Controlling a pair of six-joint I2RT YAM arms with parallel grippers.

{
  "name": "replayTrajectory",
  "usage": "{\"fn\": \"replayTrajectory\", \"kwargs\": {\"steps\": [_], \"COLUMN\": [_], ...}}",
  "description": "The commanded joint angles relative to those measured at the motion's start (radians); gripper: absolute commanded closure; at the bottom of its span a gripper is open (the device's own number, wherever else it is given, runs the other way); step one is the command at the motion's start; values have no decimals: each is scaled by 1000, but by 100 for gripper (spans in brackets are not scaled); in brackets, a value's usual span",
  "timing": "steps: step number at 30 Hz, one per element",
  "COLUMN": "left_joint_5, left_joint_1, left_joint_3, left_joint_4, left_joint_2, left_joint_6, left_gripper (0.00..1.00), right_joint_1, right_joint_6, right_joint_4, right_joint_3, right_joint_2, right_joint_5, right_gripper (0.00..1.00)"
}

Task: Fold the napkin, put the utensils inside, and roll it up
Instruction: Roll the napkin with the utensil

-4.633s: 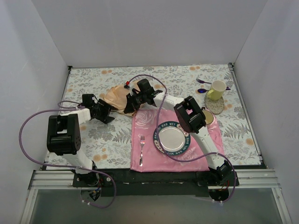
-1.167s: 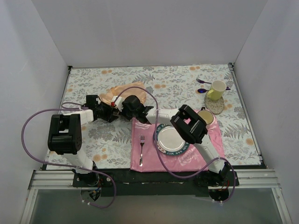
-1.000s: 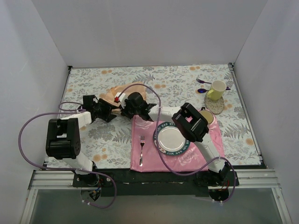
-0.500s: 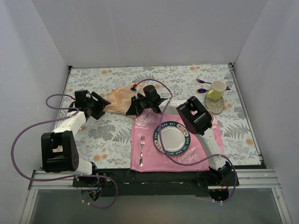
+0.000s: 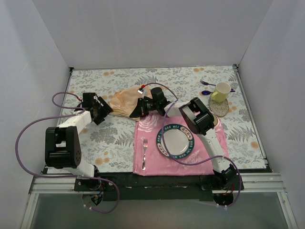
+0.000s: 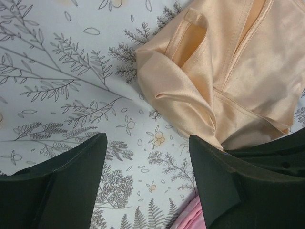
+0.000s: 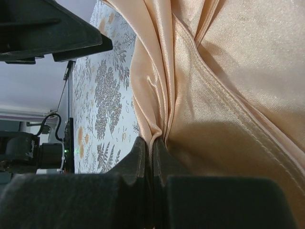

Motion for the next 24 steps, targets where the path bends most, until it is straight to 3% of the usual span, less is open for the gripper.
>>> {"fn": "replayTrajectory", "kwargs": {"steps": [1, 11, 16, 24], "left_joint_5": [-59, -90, -81, -7], "left_joint_1": [-15, -65, -64, -56], "left_joint_3": [-10, 62, 65, 114], "left_joint_4": [145, 234, 206, 127], "left_joint_2": [38, 247, 254, 259], "left_joint_6": [7, 21, 73, 203], "left_gripper": [30, 31, 48, 76], "right_joint_1": [5, 3, 3, 14], "right_joint_6": [-8, -5, -38, -217], "right_joint_4": [-54, -45, -73, -260], "right_joint_3": [18, 35, 54, 136], "right_joint_2": [24, 44, 56, 58], "right_joint_5": [-25, -55, -71, -66], "right_gripper": [99, 99, 99, 99]}}
